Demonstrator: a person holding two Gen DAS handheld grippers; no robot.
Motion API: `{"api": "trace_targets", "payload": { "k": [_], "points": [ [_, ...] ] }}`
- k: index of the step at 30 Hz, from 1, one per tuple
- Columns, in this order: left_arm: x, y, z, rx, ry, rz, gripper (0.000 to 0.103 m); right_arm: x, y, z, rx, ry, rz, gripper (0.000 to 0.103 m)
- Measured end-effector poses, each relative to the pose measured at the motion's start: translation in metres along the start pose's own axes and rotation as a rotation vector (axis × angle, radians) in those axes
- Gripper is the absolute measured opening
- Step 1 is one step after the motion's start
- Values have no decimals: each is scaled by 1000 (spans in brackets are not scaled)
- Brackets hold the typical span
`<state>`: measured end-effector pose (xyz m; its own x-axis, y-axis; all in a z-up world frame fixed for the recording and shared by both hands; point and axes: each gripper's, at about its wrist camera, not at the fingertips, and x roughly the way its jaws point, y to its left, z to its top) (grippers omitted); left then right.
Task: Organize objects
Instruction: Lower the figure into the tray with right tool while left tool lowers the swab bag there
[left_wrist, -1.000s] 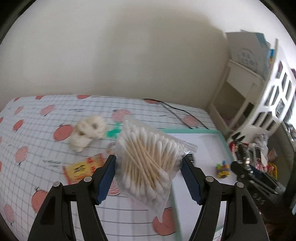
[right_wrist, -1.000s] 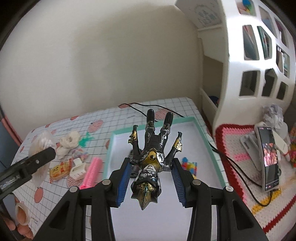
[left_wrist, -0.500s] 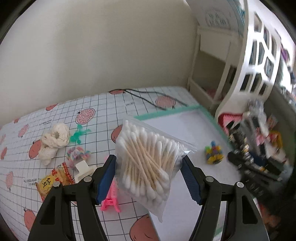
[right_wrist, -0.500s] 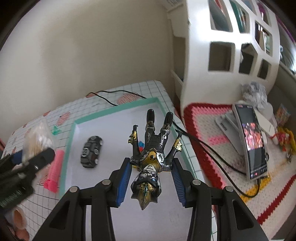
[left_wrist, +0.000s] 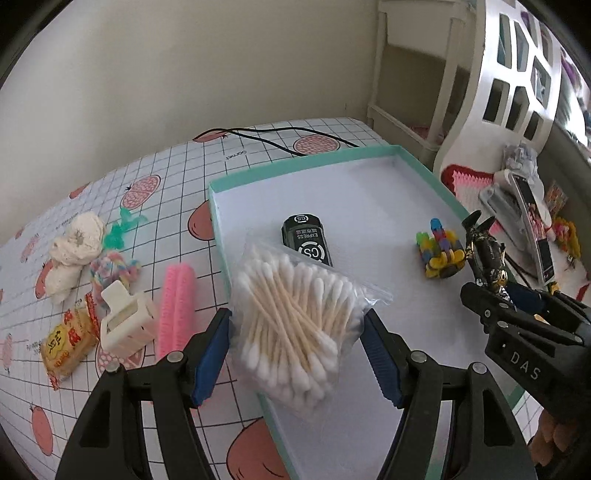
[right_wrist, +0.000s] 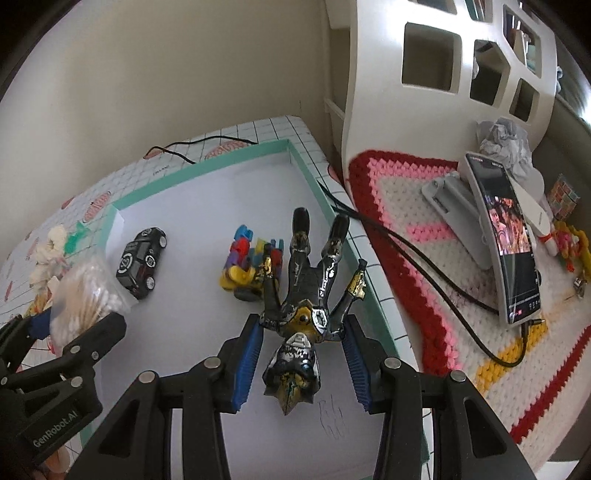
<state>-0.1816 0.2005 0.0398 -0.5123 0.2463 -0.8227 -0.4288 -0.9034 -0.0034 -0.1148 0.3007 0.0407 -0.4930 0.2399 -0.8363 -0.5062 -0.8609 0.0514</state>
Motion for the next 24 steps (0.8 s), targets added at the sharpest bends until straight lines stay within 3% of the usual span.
{"api": "trace_targets", "payload": {
  "k": [24],
  "points": [
    [3,-20,-8,140,11,72,71,11,7,-5,-51,37,-45,47]
  ]
}}
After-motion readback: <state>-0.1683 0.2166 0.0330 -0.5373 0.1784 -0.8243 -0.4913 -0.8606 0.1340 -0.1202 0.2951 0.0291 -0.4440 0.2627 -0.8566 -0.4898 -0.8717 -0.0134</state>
